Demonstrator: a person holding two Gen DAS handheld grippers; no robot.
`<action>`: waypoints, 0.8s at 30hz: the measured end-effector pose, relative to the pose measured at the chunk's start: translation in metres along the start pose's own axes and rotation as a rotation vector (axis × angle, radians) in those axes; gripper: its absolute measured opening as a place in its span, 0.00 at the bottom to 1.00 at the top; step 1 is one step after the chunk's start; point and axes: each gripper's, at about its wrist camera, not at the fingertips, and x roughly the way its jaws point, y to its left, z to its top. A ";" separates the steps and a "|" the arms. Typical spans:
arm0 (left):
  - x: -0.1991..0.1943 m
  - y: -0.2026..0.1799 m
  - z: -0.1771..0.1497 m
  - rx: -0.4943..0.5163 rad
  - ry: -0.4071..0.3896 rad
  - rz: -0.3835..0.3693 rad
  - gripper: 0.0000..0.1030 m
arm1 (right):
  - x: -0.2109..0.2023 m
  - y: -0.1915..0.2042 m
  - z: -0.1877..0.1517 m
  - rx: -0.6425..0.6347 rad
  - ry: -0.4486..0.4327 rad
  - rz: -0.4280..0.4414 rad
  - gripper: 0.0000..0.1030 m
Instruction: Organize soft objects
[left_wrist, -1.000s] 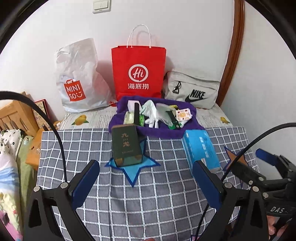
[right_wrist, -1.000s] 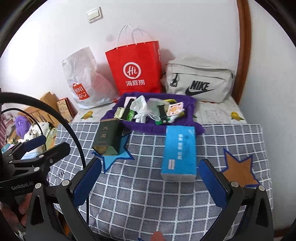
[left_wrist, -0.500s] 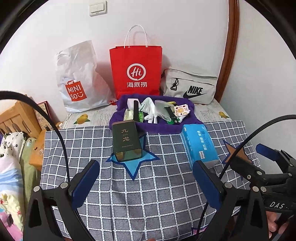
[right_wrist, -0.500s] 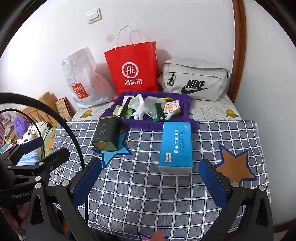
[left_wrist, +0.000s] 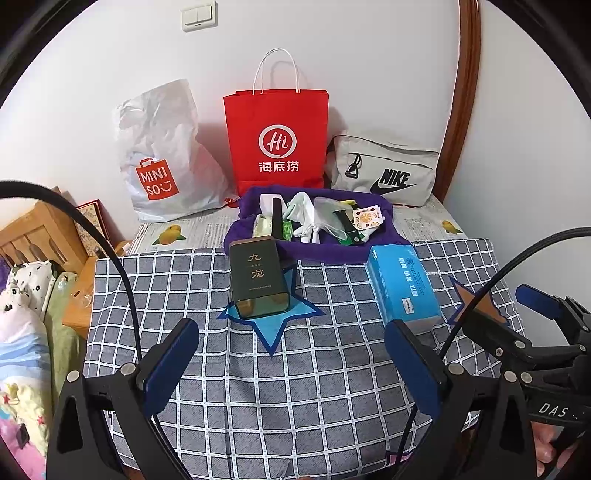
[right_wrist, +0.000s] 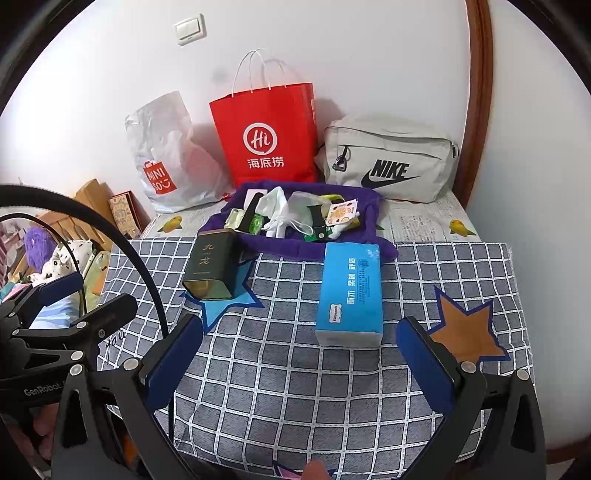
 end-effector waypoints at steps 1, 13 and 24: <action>0.000 0.000 0.000 0.000 -0.001 0.001 0.98 | 0.000 0.000 0.000 0.000 0.000 -0.001 1.00; -0.001 0.000 -0.001 -0.003 -0.002 0.007 0.98 | -0.003 -0.001 0.000 -0.002 0.000 -0.004 1.00; -0.002 0.002 -0.001 -0.002 -0.004 0.006 0.98 | -0.004 -0.002 0.001 -0.001 -0.001 -0.001 1.00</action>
